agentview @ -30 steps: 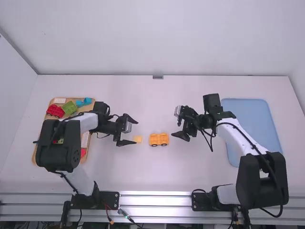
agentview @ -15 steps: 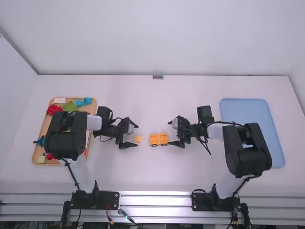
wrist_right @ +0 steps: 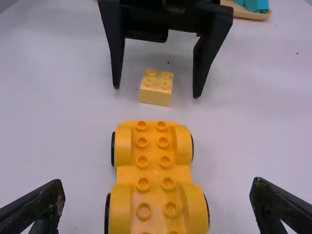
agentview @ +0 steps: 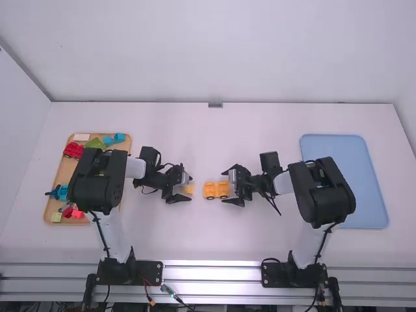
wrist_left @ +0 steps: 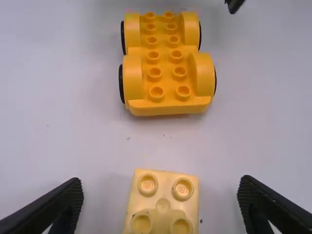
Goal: Assemble lego blocks to make yellow taxi
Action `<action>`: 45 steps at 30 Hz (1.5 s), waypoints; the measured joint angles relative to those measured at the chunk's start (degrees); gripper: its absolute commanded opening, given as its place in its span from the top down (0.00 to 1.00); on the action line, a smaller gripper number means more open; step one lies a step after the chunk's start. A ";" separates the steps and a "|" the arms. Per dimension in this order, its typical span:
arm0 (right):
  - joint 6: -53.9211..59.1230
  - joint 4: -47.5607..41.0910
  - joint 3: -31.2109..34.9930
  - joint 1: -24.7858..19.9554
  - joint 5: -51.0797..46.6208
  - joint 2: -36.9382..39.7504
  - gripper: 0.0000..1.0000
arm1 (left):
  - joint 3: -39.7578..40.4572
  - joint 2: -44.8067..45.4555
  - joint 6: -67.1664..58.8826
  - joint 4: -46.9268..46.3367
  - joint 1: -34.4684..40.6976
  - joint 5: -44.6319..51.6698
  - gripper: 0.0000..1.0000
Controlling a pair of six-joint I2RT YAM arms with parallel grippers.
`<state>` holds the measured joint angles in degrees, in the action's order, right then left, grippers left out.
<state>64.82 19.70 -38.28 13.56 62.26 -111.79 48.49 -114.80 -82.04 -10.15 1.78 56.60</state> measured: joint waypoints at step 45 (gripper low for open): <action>-4.79 4.09 -0.13 3.82 -5.86 -2.97 0.01 | 1.31 0.00 1.31 -2.71 0.17 0.42 0.80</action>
<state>60.03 23.79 -38.41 17.39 56.40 -114.76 49.80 -114.80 -80.73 -12.86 1.96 57.01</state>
